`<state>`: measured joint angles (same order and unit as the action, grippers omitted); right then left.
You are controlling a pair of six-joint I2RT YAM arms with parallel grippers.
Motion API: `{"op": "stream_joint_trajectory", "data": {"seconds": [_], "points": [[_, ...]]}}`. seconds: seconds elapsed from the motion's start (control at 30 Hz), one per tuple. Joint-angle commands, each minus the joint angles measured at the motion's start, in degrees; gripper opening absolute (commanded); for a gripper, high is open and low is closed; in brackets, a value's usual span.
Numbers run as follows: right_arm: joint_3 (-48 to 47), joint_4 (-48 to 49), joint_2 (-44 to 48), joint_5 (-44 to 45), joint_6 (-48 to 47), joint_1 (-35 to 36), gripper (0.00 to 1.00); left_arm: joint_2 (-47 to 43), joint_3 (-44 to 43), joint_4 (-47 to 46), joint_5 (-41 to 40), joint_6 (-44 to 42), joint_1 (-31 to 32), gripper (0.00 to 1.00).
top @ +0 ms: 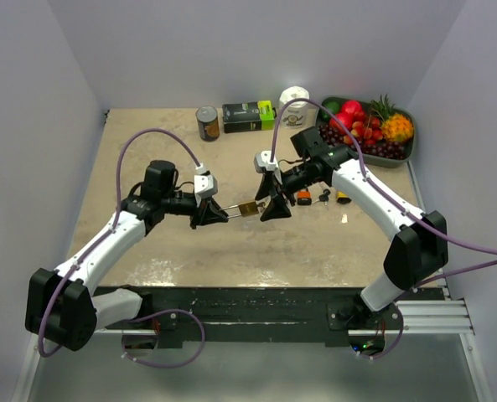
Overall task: Lock with the key
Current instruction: Lock the lock.
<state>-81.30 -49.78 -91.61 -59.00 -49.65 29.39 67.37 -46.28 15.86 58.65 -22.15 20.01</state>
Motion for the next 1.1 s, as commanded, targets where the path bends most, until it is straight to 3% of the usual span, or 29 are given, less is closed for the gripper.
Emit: {"op": "stream_joint_trajectory", "data": {"seconds": [0.0,0.1,0.23,0.5,0.6,0.63,0.83,1.07], "points": [[-1.67,-1.82,0.03,-0.32,-1.6,-0.21,0.68,-0.84,-3.81,-1.97,4.19,-3.95,-0.23,0.0],[-1.24,-0.15,-0.14,-0.76,-0.1,-0.21,0.64,-0.32,-4.34,-1.53,4.28,-4.48,-0.23,0.0],[-0.44,0.91,0.03,-0.59,1.04,-0.03,0.5,0.47,-4.69,-0.57,4.28,-5.44,-0.23,0.0],[-0.18,1.79,0.21,1.17,1.92,-0.12,0.31,1.0,-4.61,2.59,3.49,-8.6,-0.23,0.0],[0.87,3.37,0.56,3.27,2.45,-0.21,0.11,1.27,-4.26,3.04,2.96,-9.05,-0.23,0.0],[1.14,3.55,0.65,3.89,2.36,-0.21,0.0,1.18,-4.26,2.95,2.96,-8.96,-0.32,0.0],[2.19,3.72,0.91,6.35,2.19,-0.64,0.0,1.18,-3.11,4.44,2.96,-9.75,-2.95,0.0],[1.94,5.3,-0.76,6.71,3.32,-4.33,0.0,0.65,-1.53,10.85,2.34,-16.68,-7.26,0.0]]}}
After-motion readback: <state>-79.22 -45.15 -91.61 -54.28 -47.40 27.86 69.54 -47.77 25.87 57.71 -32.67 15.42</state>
